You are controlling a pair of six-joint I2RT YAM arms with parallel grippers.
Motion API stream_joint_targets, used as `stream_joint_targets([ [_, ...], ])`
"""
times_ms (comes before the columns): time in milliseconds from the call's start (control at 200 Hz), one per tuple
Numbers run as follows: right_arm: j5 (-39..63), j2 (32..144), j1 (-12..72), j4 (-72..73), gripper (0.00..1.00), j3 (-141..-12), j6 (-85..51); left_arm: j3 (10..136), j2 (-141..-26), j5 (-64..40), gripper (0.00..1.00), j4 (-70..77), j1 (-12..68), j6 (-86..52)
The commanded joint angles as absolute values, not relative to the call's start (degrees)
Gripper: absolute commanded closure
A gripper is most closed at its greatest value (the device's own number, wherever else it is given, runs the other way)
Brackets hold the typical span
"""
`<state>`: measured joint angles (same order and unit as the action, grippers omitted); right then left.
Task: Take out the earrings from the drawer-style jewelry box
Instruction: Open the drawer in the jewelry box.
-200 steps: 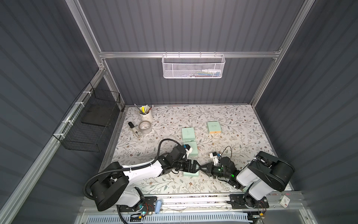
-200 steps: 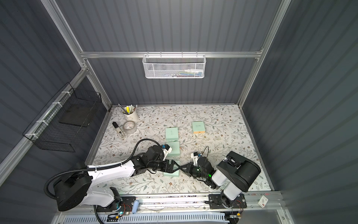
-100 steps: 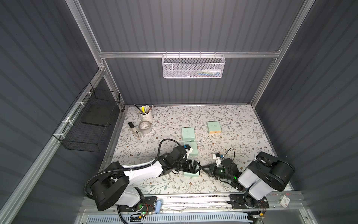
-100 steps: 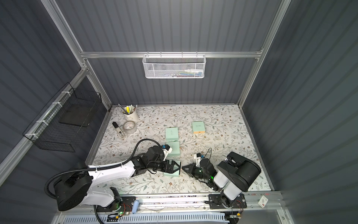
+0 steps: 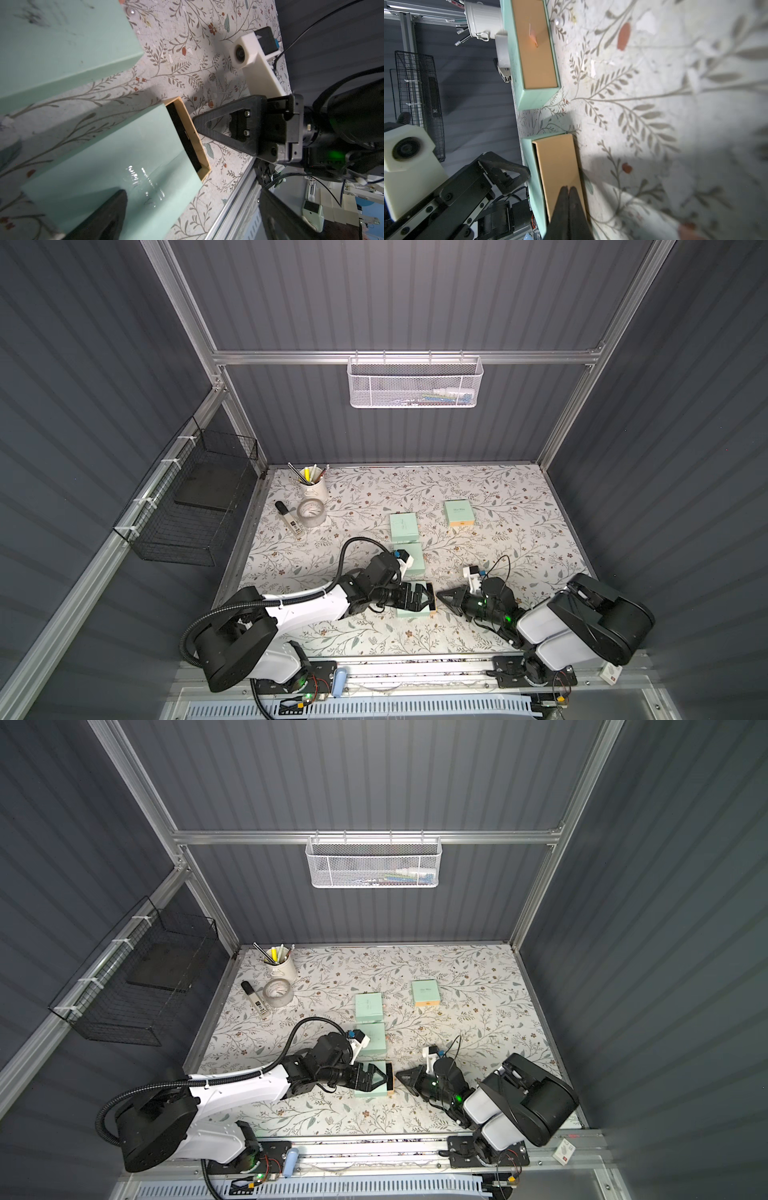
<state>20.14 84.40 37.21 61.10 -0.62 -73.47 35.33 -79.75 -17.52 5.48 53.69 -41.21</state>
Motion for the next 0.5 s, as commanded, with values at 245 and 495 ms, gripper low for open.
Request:
stream_joint_targets([
  [245, 13.4, 65.9, 35.6, 35.0, 1.00, -0.2, -70.0, 32.7, -79.7, -15.2, 0.00, -2.5, 53.7, -42.6],
  [495, 12.2, 58.1, 35.4, 24.9, 1.00, -1.4, -68.0, 32.8, -79.6, -15.3, 0.00, -2.5, 53.8, -42.7],
])
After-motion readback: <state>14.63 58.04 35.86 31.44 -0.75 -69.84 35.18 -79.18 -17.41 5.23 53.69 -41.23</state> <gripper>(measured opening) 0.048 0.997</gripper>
